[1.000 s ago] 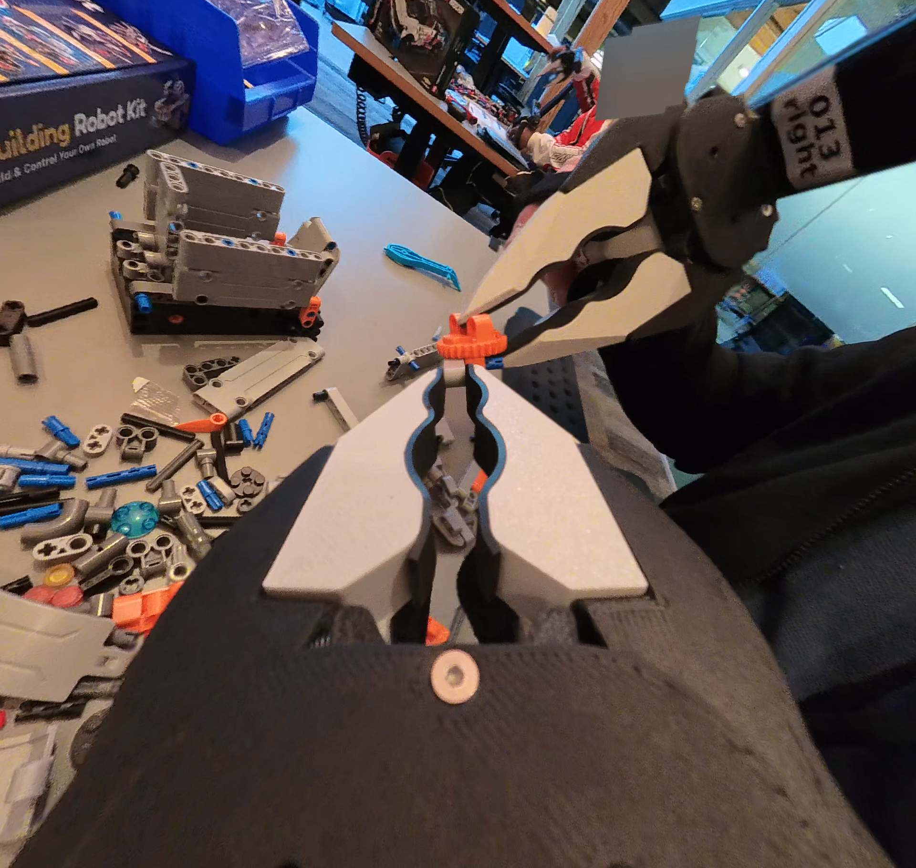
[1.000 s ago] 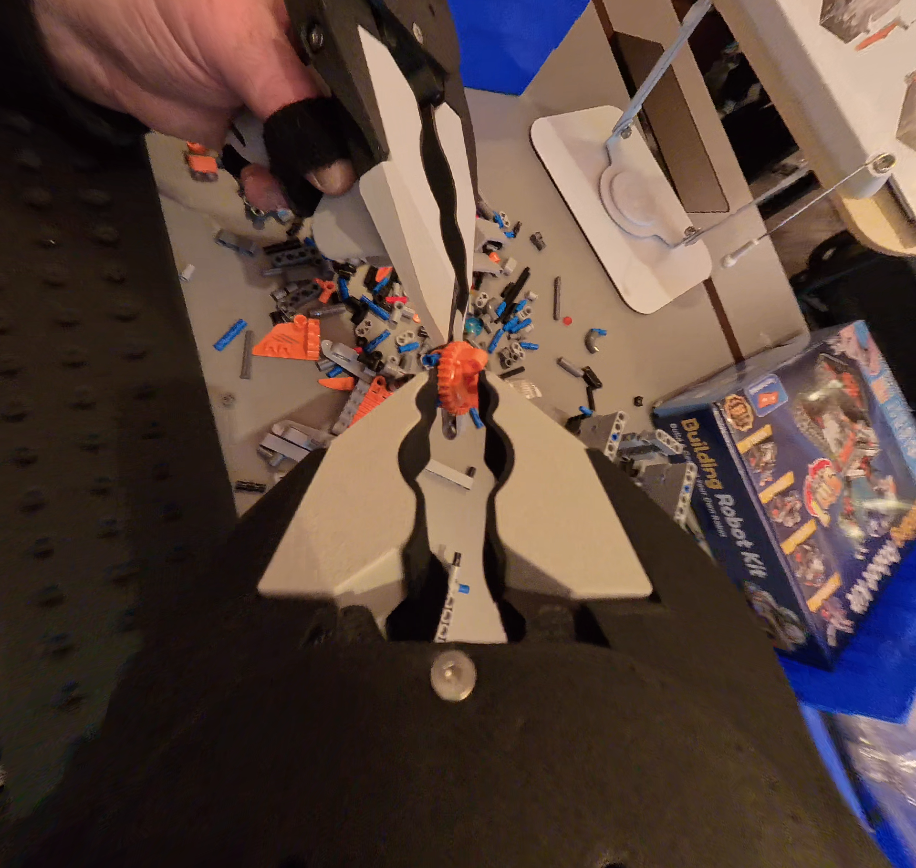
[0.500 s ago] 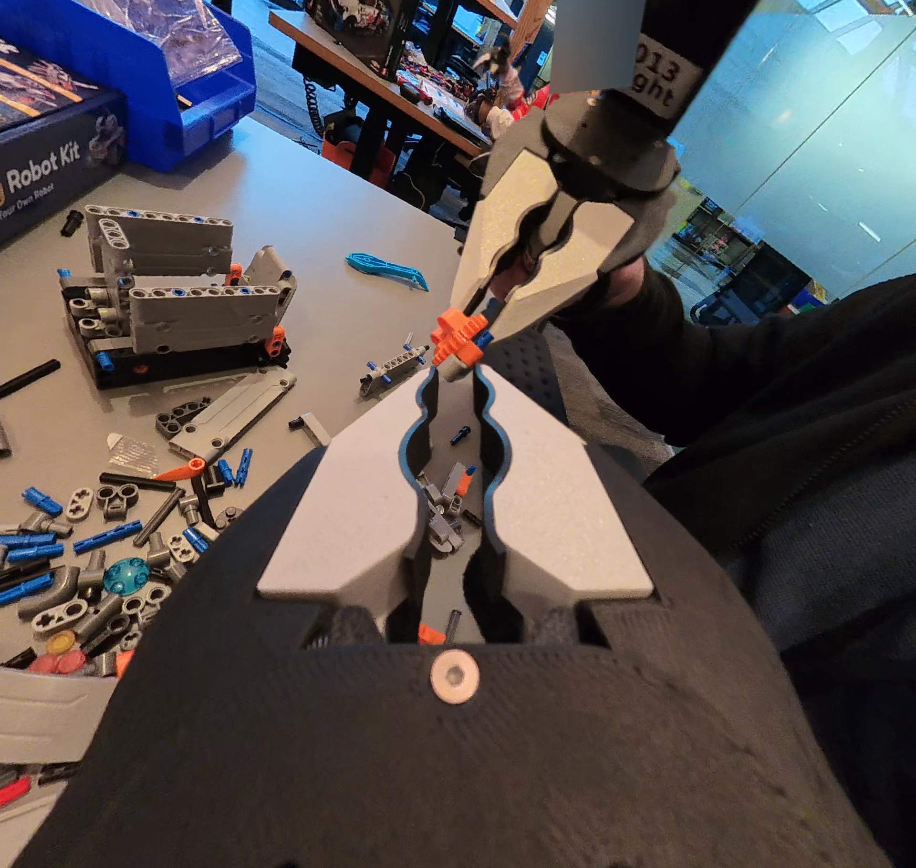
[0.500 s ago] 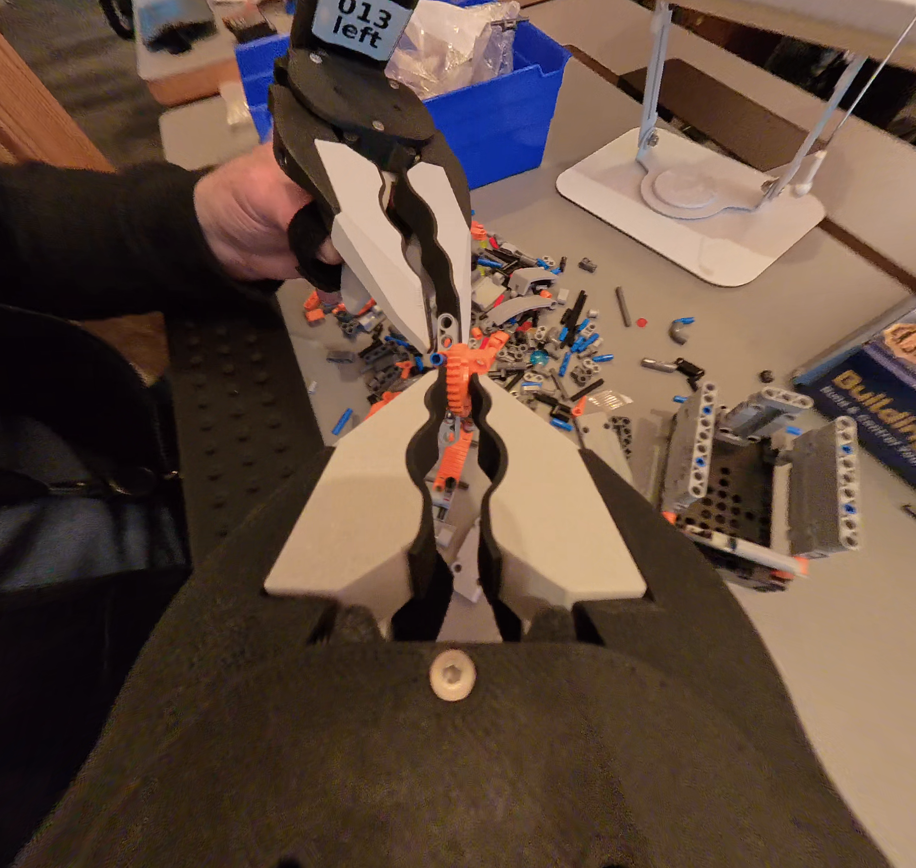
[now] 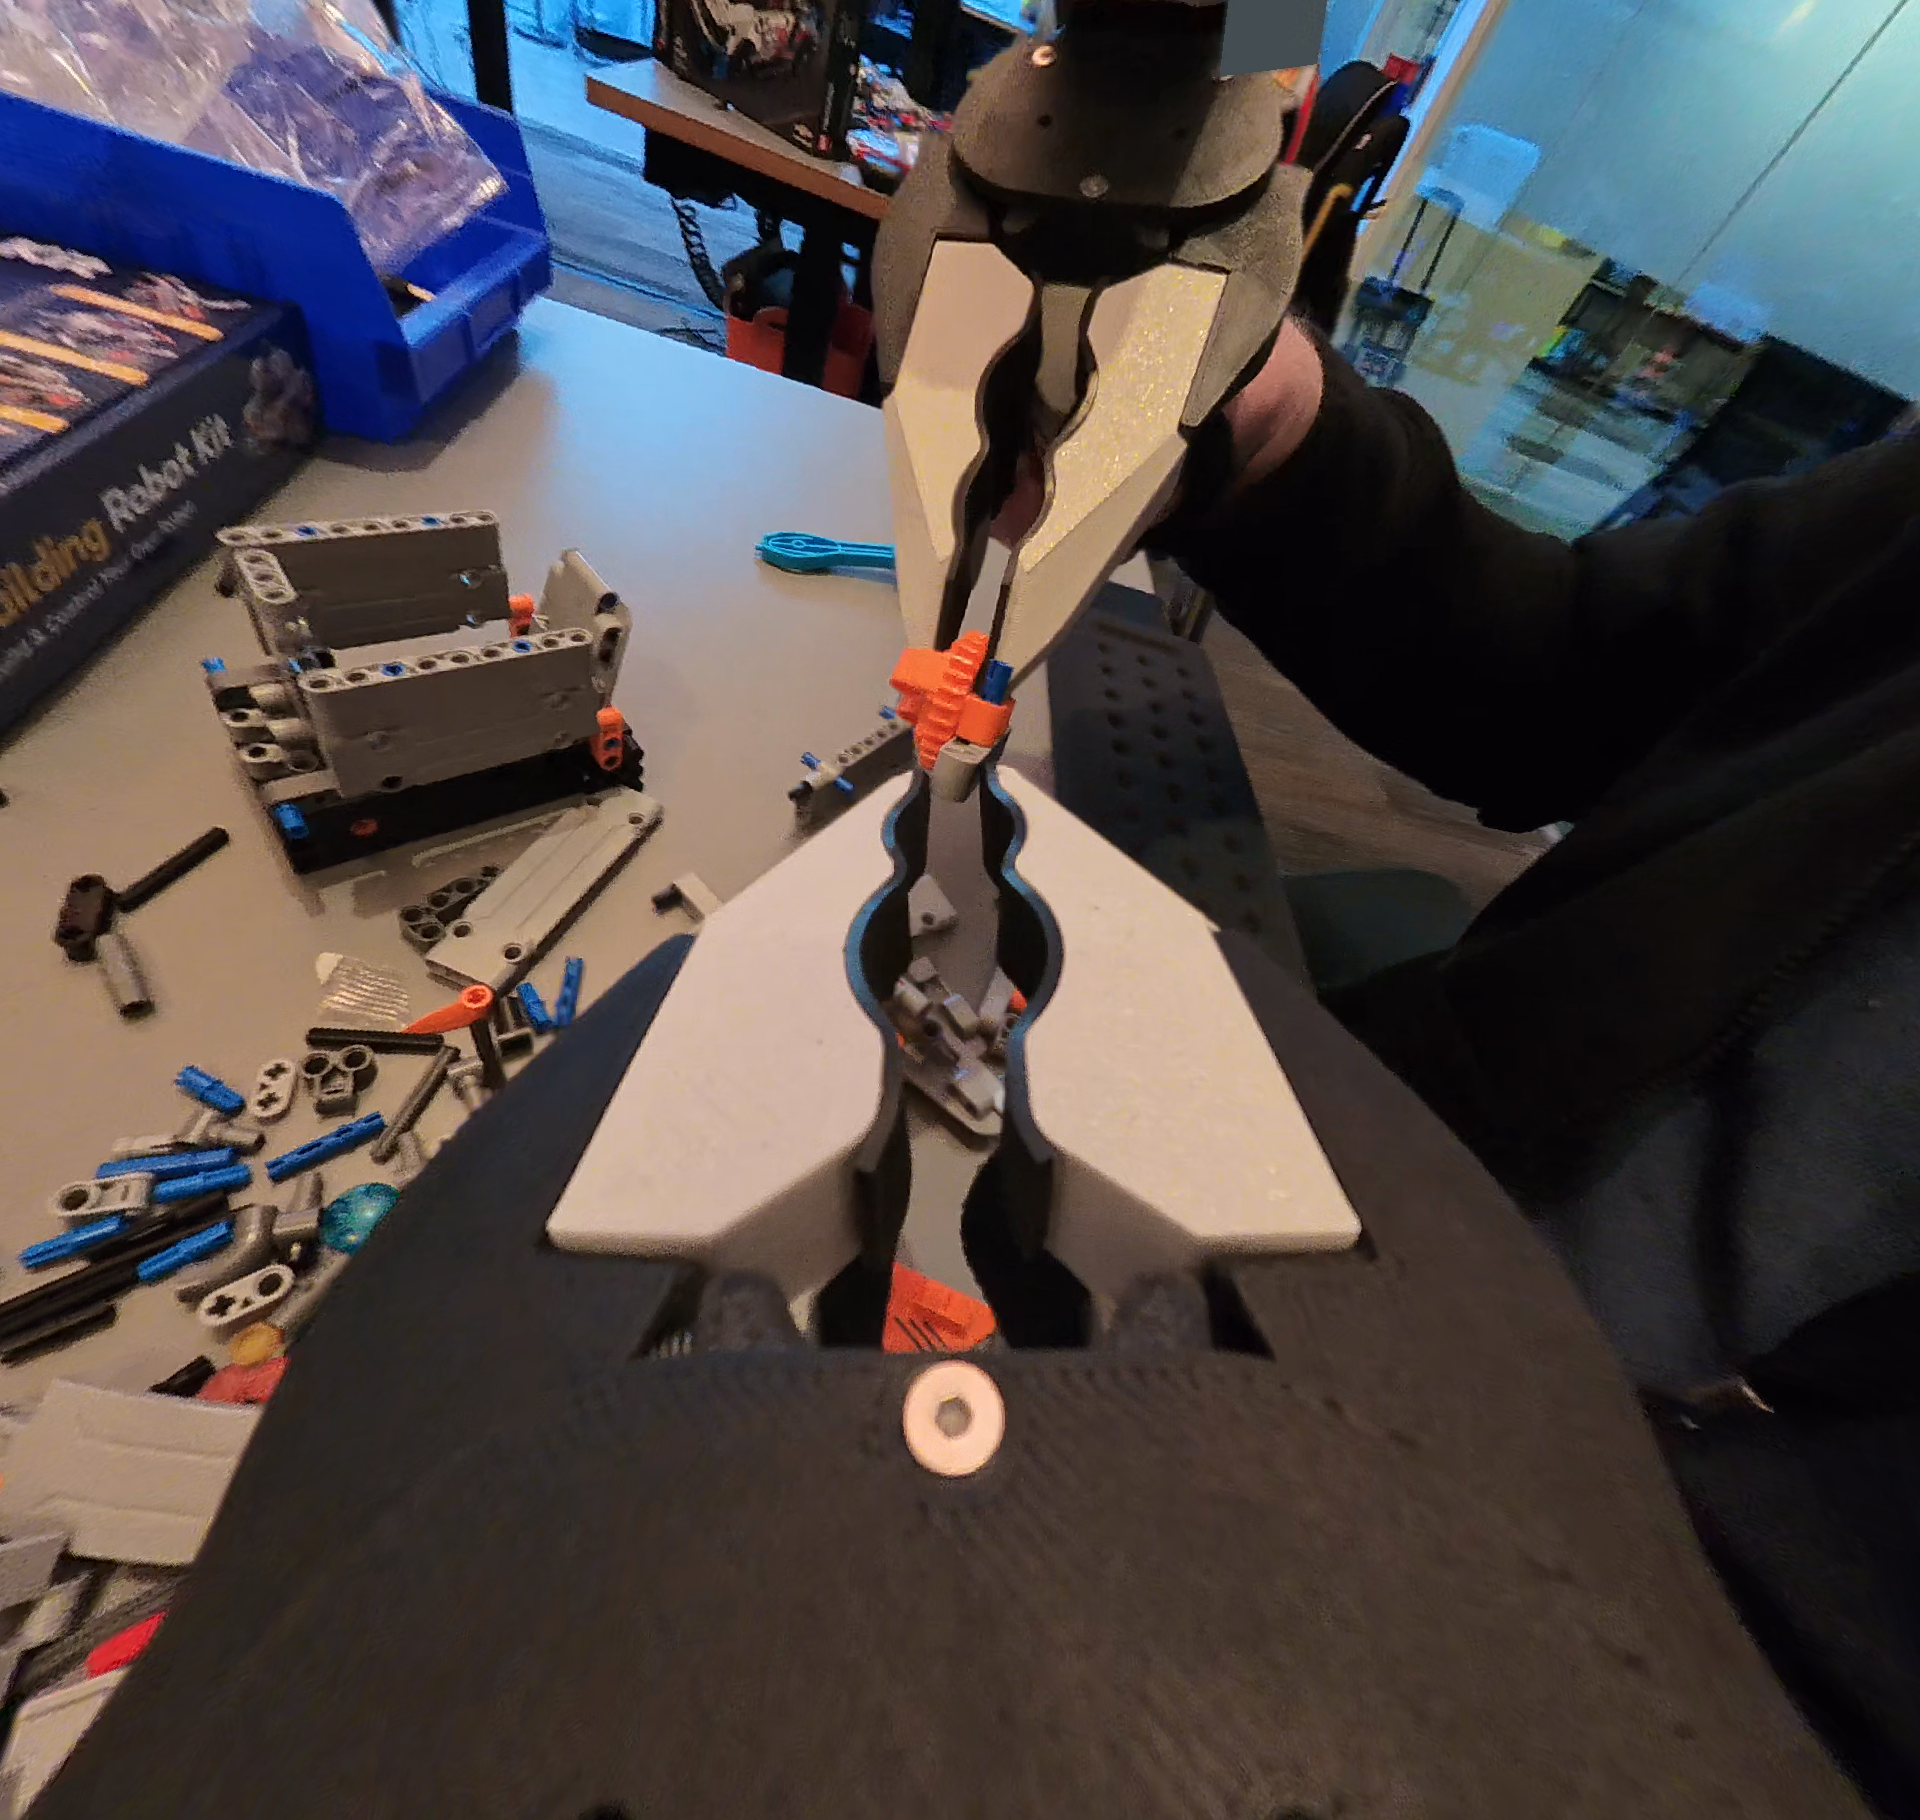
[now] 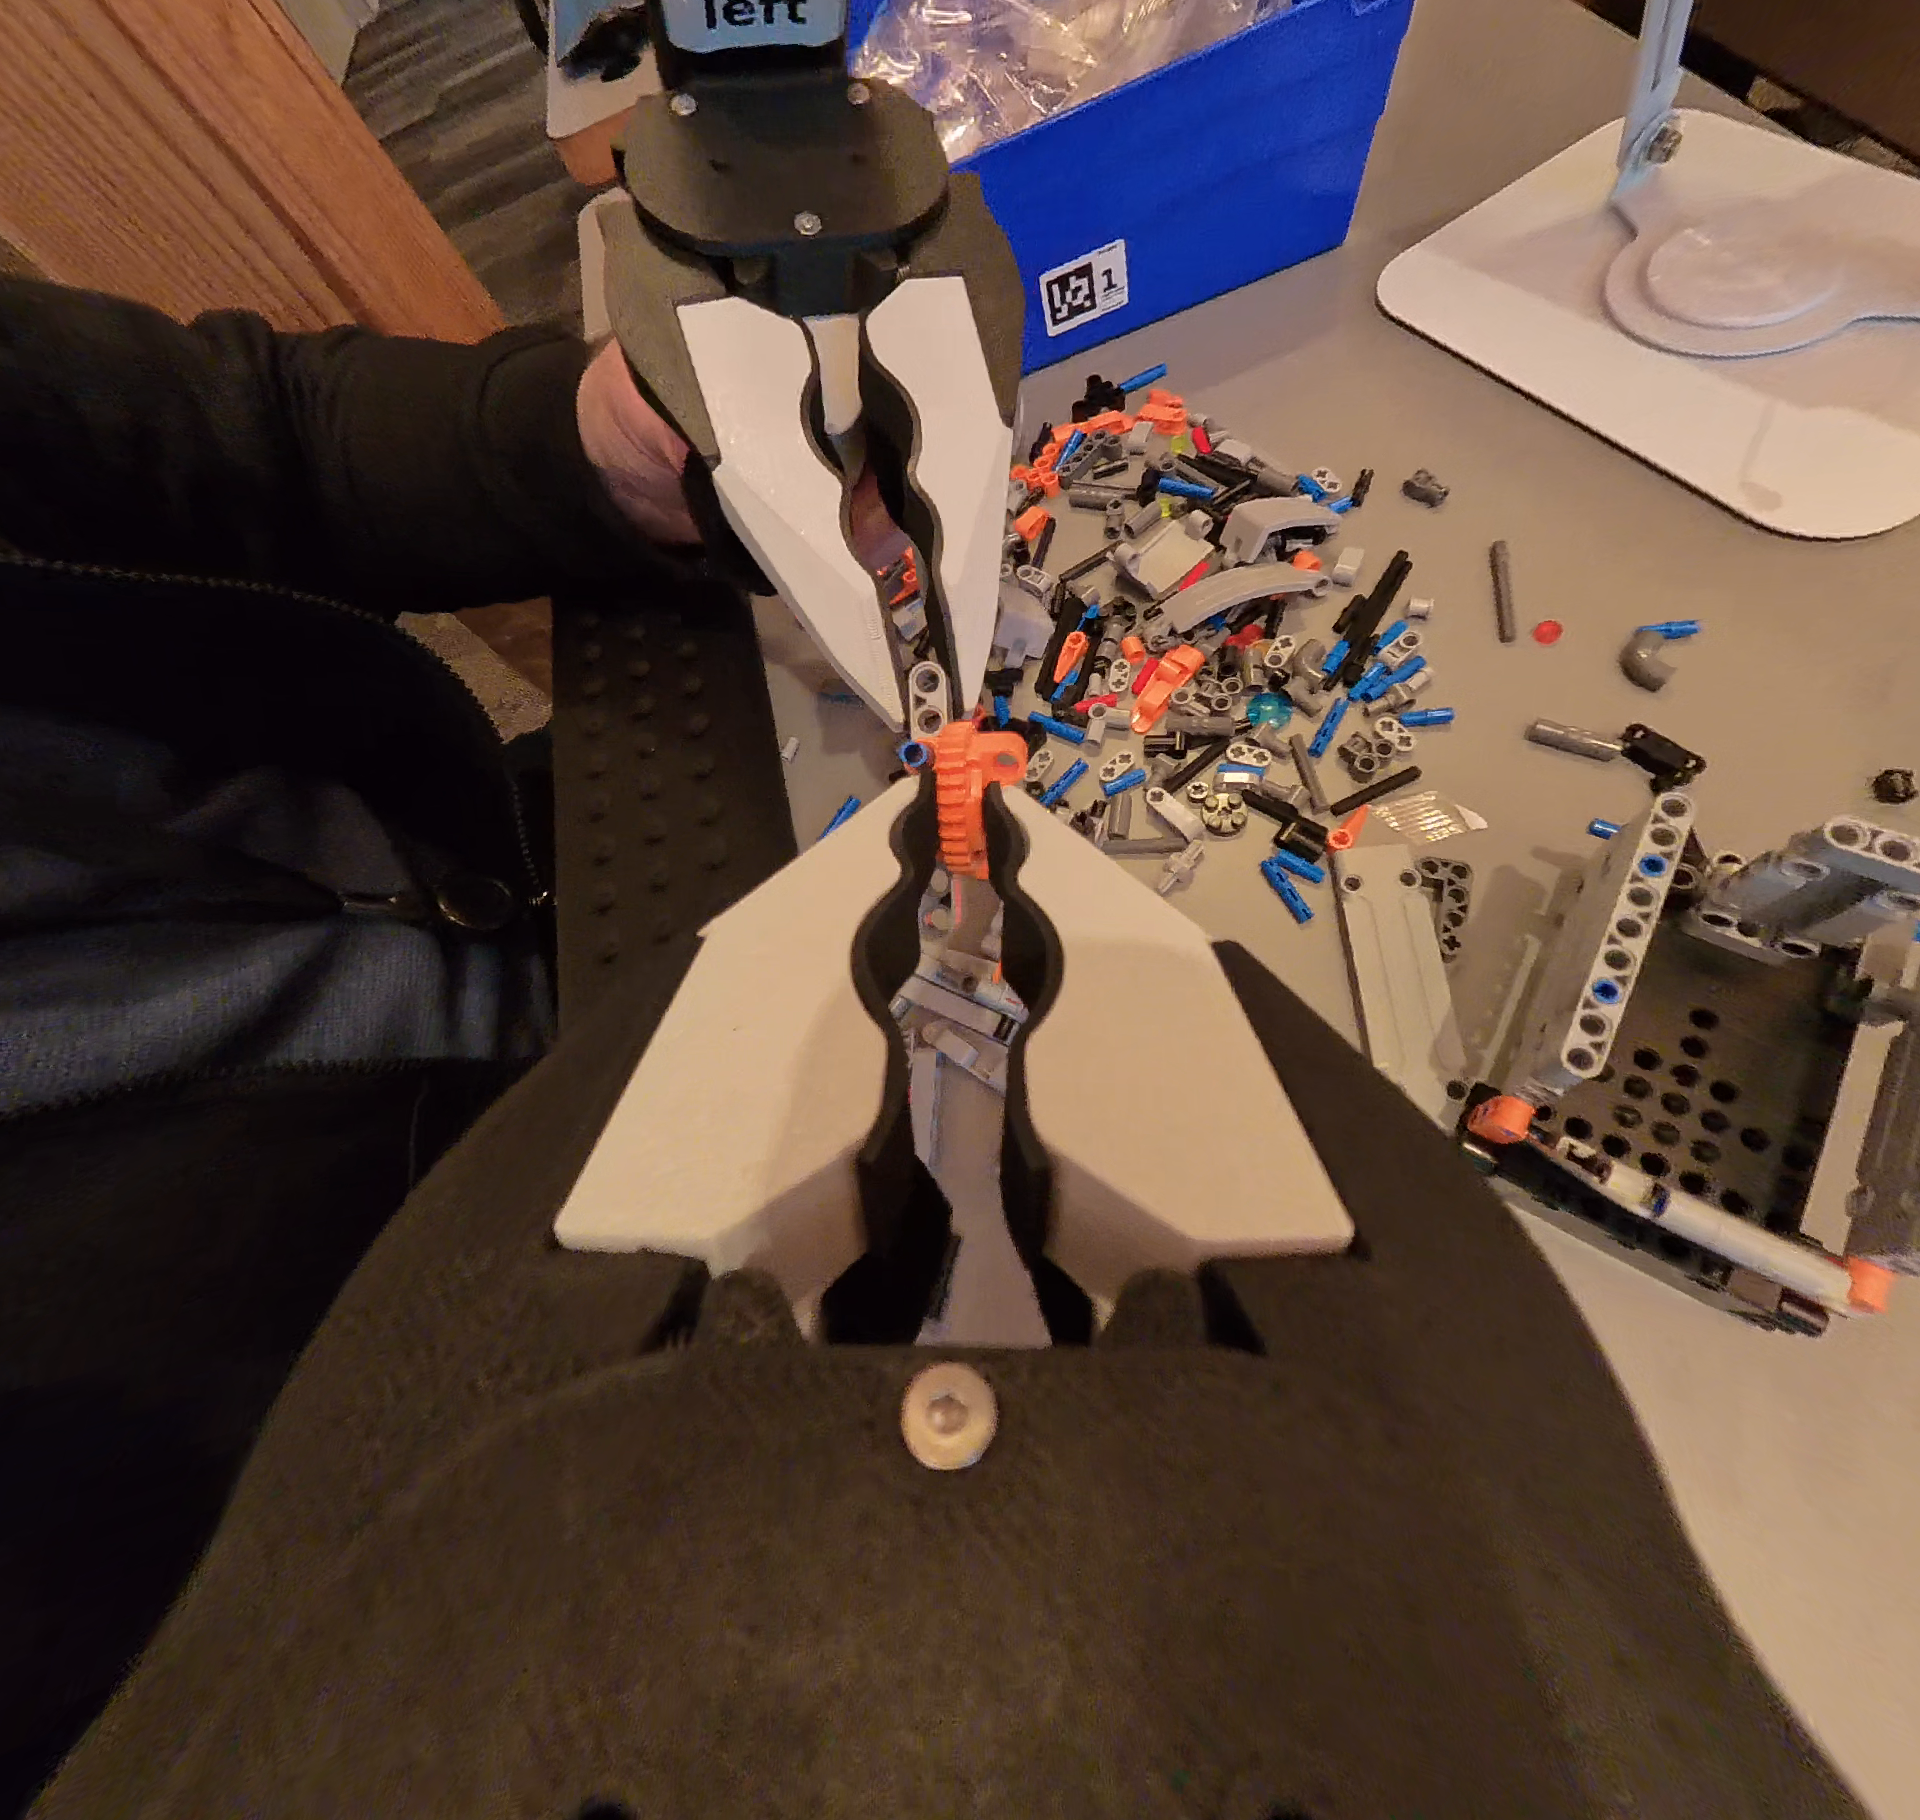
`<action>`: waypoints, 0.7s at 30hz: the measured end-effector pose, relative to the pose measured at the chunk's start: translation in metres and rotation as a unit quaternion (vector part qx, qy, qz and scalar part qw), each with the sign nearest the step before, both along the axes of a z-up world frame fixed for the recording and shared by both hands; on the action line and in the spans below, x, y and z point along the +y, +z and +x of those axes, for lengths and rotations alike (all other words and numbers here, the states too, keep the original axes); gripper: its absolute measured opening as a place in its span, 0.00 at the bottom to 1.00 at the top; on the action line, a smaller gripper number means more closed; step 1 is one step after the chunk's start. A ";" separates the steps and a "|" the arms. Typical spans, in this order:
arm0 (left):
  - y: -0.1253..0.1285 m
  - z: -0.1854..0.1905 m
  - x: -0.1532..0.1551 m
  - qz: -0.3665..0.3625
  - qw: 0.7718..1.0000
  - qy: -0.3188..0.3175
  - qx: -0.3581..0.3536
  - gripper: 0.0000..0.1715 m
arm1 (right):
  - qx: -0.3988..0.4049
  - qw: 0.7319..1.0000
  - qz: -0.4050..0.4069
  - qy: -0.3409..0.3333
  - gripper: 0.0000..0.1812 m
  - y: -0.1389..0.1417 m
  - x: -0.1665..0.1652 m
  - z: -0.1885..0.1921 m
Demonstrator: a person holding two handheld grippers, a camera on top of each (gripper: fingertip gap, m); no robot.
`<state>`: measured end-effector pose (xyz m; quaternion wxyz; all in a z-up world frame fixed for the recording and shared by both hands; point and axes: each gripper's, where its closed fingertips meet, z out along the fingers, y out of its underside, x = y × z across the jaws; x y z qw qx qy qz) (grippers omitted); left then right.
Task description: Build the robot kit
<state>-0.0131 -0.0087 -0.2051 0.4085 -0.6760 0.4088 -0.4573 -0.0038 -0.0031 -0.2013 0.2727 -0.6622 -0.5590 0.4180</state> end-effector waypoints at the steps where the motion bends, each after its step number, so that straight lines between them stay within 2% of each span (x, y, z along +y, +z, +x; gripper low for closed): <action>1: 0.002 0.000 0.000 0.014 1.000 0.007 0.001 0.04 | 0.001 1.000 -0.006 0.004 0.04 0.001 0.000 0.000; 5: 0.003 -0.001 0.002 0.091 0.994 0.056 0.038 0.04 | 0.009 1.000 -0.024 0.003 0.04 0.005 0.004 -0.002; 12: 0.017 -0.002 -0.001 0.168 0.979 0.106 0.050 0.03 | 0.025 1.000 -0.010 -0.009 0.07 0.013 0.009 -0.001; 16: 0.027 0.001 -0.005 0.232 0.961 0.127 0.076 0.03 | 0.040 0.999 -0.014 -0.019 0.08 0.020 0.008 0.000; 21: 0.034 -0.005 -0.002 0.301 0.930 0.167 0.127 0.02 | 0.072 0.992 -0.065 -0.079 0.18 0.028 0.019 0.012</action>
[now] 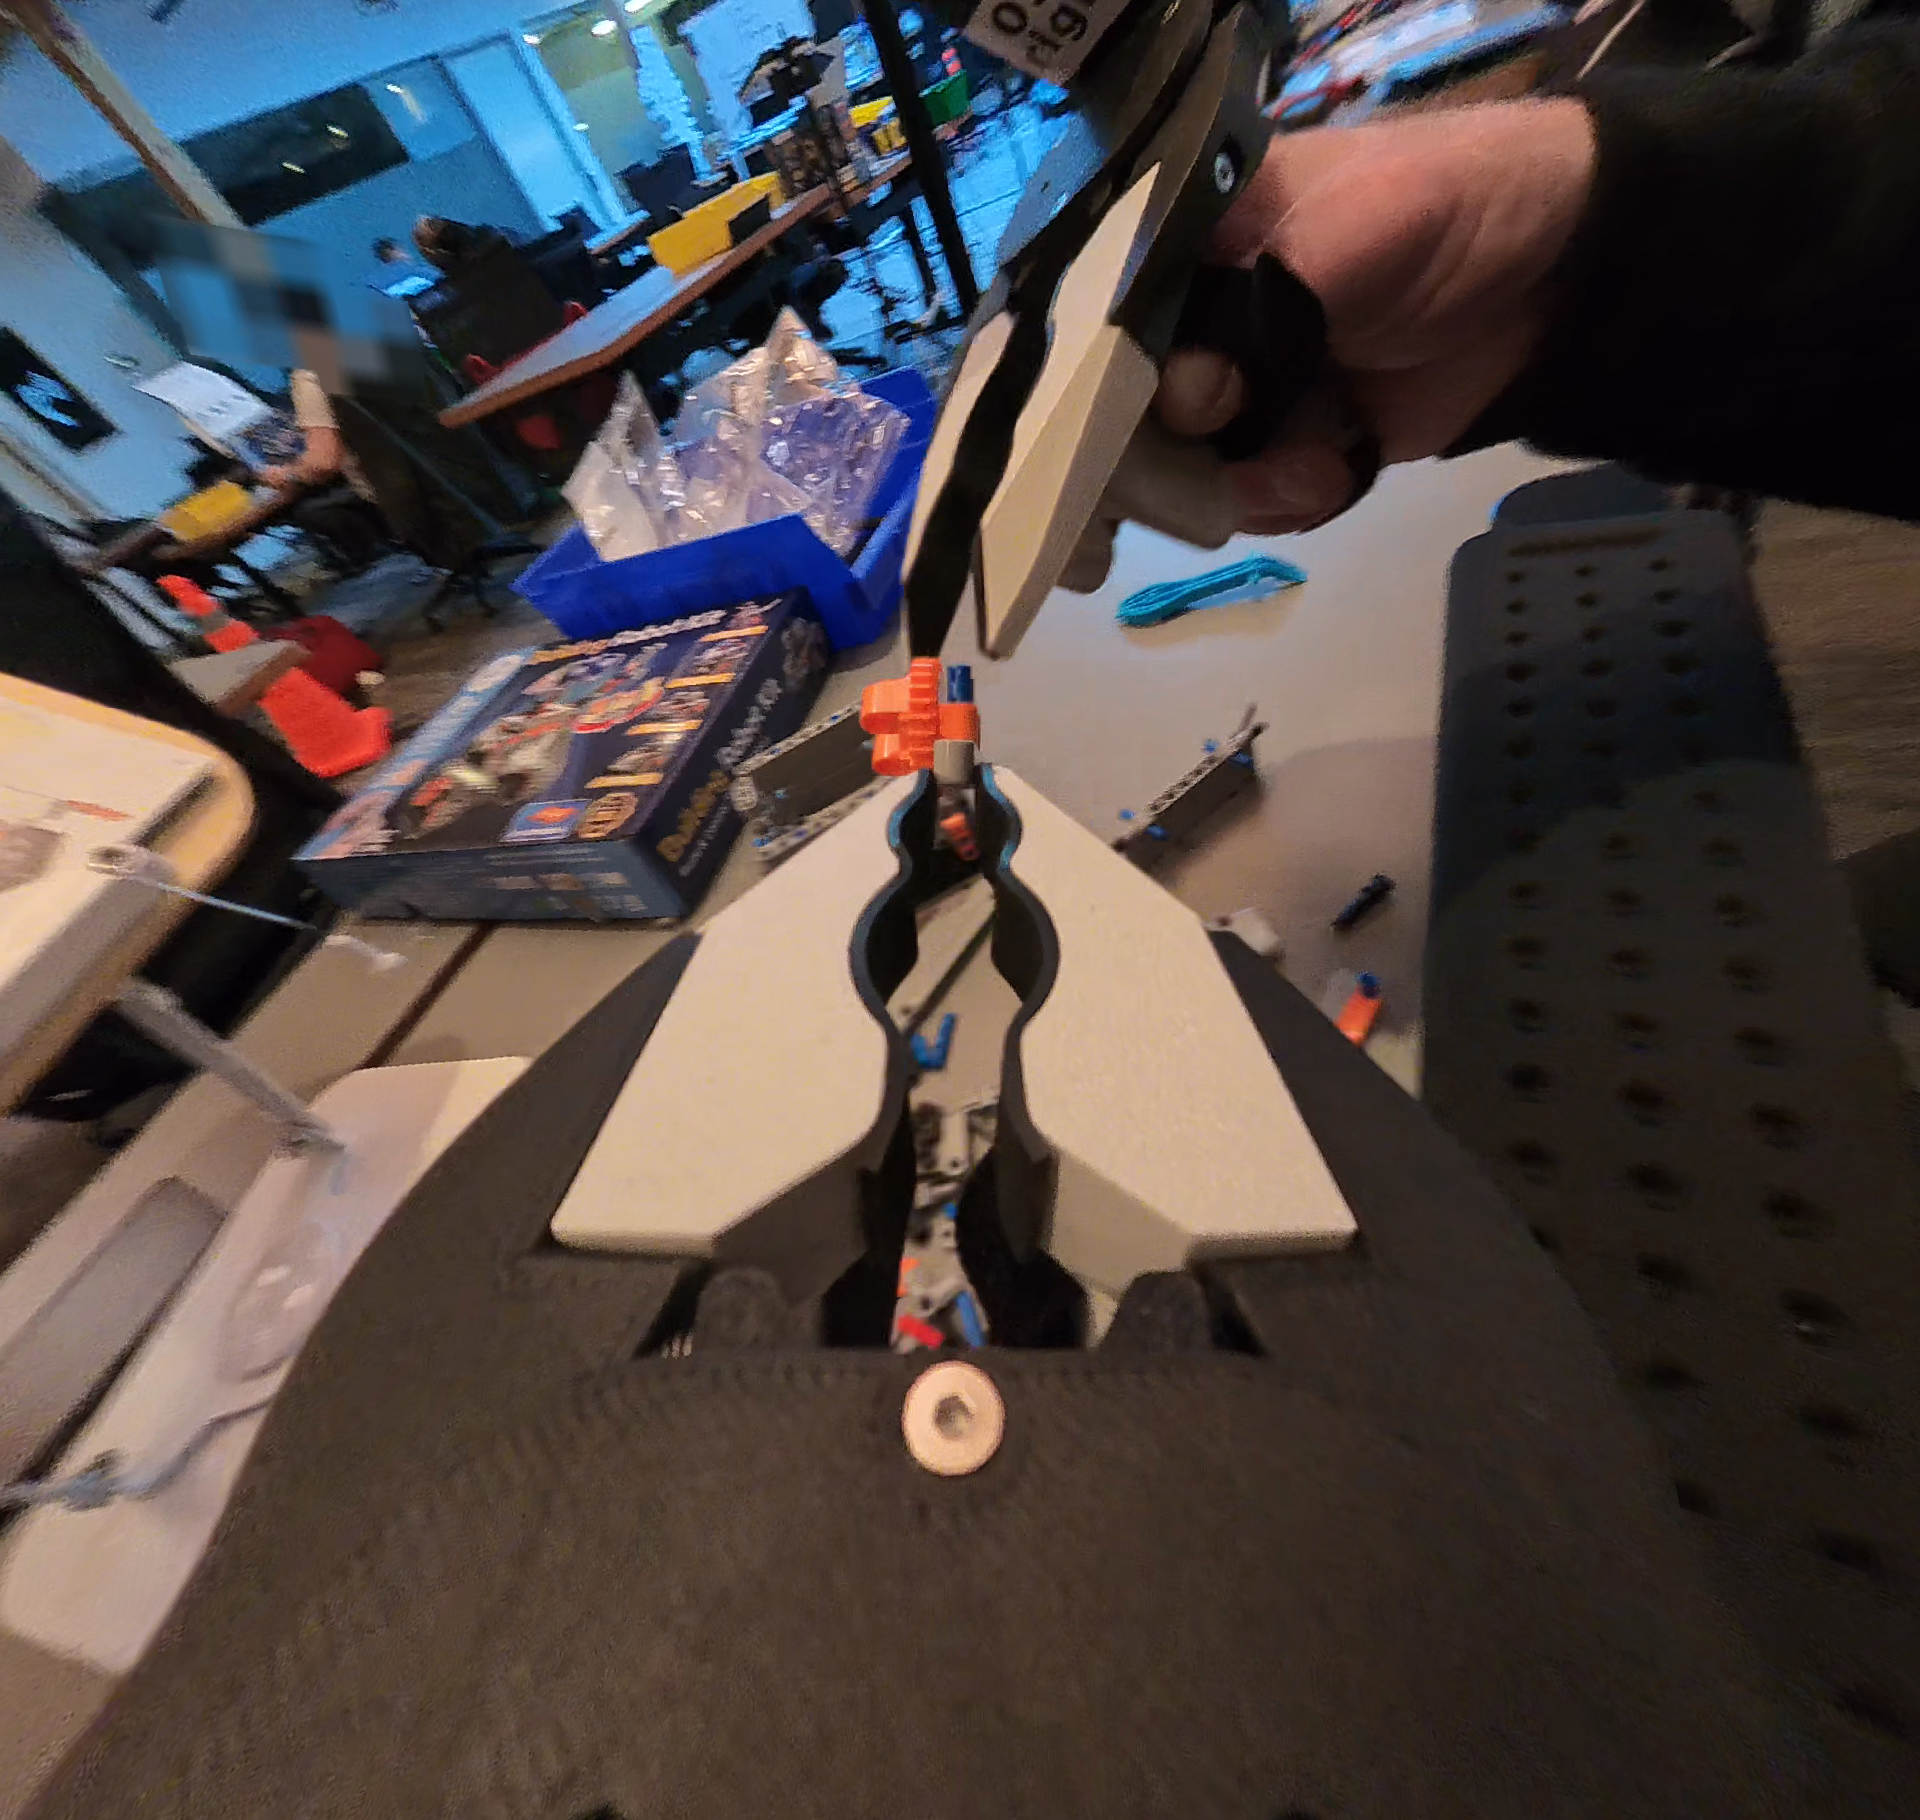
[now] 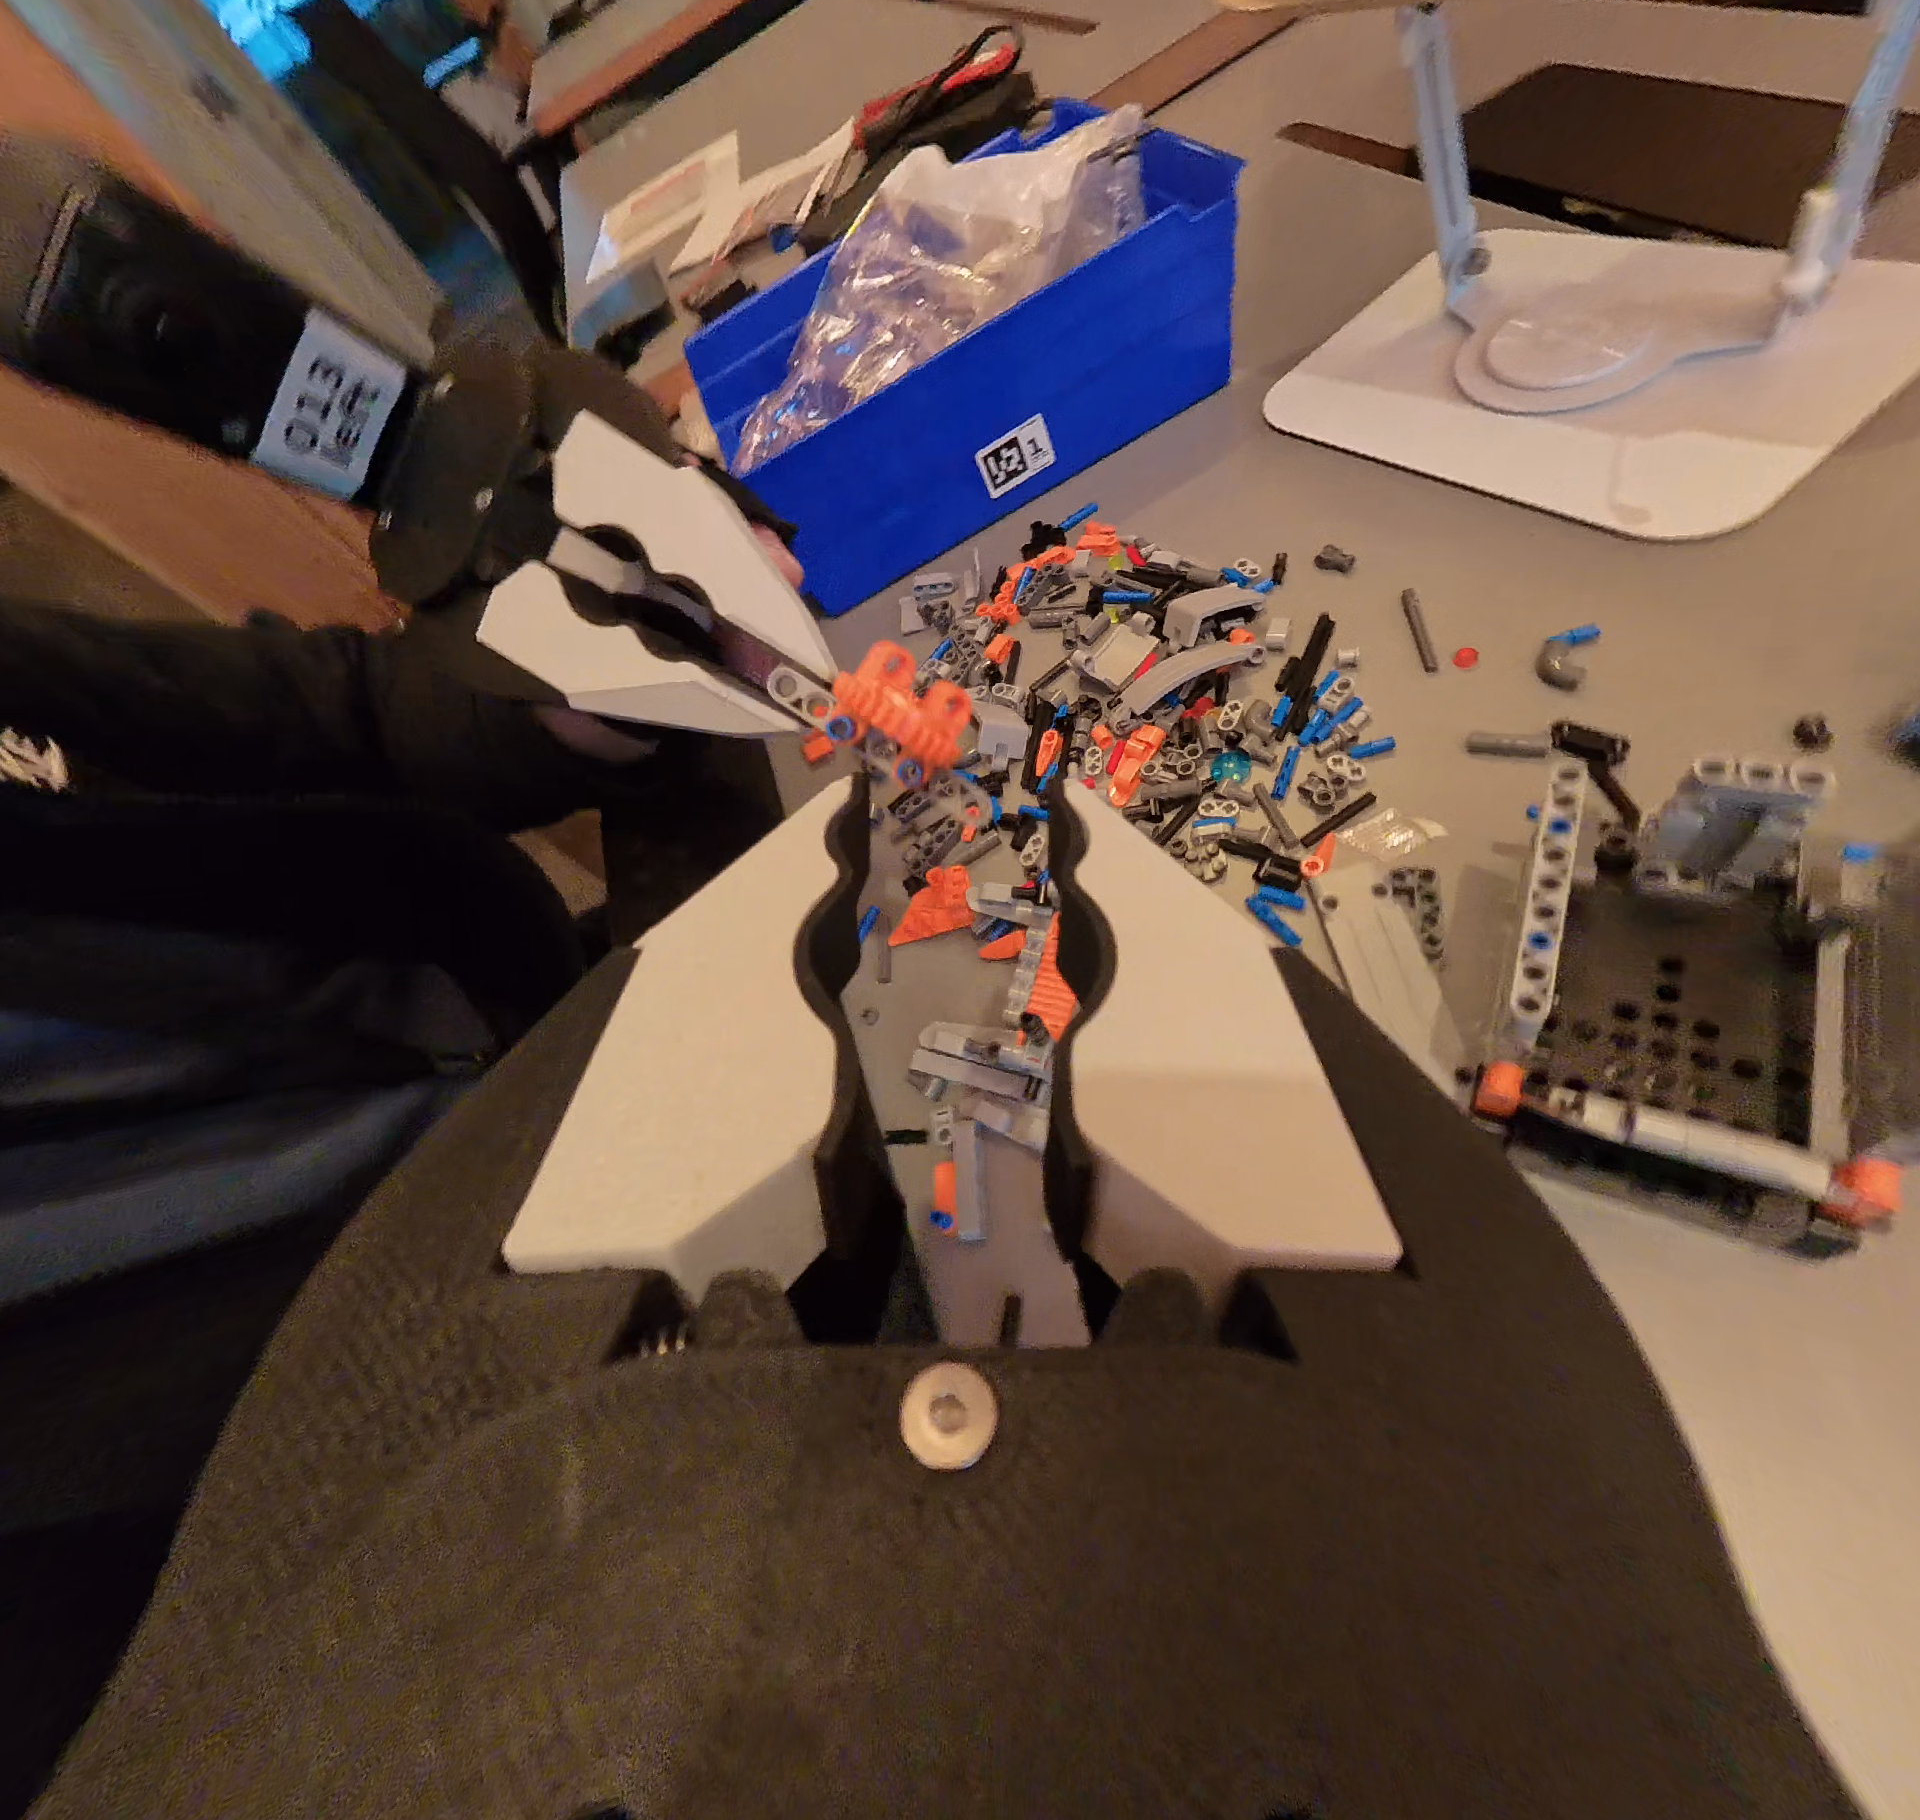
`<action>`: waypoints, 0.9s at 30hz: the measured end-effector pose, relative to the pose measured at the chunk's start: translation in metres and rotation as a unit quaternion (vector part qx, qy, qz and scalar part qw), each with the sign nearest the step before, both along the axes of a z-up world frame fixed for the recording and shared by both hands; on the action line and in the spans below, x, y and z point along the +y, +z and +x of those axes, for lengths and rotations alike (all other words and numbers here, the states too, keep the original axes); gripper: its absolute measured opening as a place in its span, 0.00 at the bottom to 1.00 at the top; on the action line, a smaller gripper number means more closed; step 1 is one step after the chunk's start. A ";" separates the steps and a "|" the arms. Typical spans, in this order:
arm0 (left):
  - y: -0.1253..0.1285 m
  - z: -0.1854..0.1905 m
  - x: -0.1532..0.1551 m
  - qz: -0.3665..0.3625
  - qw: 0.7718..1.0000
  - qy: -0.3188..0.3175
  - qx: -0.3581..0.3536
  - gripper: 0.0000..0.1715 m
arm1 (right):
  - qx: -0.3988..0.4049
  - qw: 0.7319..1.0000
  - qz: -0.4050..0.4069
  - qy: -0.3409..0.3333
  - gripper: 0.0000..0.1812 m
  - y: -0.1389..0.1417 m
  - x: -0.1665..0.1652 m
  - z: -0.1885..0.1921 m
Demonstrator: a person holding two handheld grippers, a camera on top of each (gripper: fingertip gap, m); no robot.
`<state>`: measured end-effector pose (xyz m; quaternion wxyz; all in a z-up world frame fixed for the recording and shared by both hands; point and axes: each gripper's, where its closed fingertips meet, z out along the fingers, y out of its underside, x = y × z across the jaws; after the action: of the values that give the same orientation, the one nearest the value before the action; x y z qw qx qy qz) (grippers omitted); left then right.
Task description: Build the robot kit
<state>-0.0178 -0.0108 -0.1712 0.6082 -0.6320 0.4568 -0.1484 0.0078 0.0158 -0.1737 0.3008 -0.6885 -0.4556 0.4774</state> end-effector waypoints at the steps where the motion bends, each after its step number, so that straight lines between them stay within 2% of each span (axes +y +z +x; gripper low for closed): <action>1: 0.001 -0.001 0.001 0.023 0.999 0.015 0.021 0.03 | 0.013 1.000 -0.025 -0.010 0.19 0.001 -0.001 0.003; 4: -0.003 0.001 0.002 0.104 0.987 0.054 0.113 0.03 | 0.067 0.989 -0.127 -0.019 0.21 0.001 -0.009 0.003; 7: -0.010 0.010 0.001 0.178 0.960 0.074 0.203 0.03 | 0.101 0.974 -0.200 -0.019 0.23 -0.006 -0.013 -0.001; 11: -0.018 0.019 0.000 0.232 0.930 0.079 0.273 0.03 | 0.138 0.955 -0.262 -0.012 0.23 -0.014 -0.014 -0.007; 14: -0.020 0.021 0.001 0.254 0.917 0.083 0.297 0.03 | 0.161 0.950 -0.268 -0.018 0.15 -0.017 -0.010 -0.011; 19: -0.024 0.024 0.001 0.274 0.905 0.087 0.313 0.03 | 0.181 0.953 -0.244 -0.012 0.14 -0.017 -0.009 -0.013; 24: -0.028 0.029 0.000 0.270 0.909 0.076 0.307 0.01 | 0.154 0.972 -0.177 0.004 0.12 -0.018 -0.012 -0.015; 25: -0.032 0.029 -0.002 0.262 0.913 0.067 0.307 0.00 | 0.151 0.975 -0.164 0.004 0.07 -0.017 -0.010 -0.014; 27: -0.036 0.030 -0.005 0.239 0.925 0.051 0.291 0.01 | 0.126 0.983 -0.130 0.013 0.07 -0.020 -0.010 -0.012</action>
<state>0.0118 -0.0154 -0.2076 0.5882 -0.5060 0.6025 0.1869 -0.0038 0.0060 -0.1936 0.2574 -0.6501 -0.3566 0.6196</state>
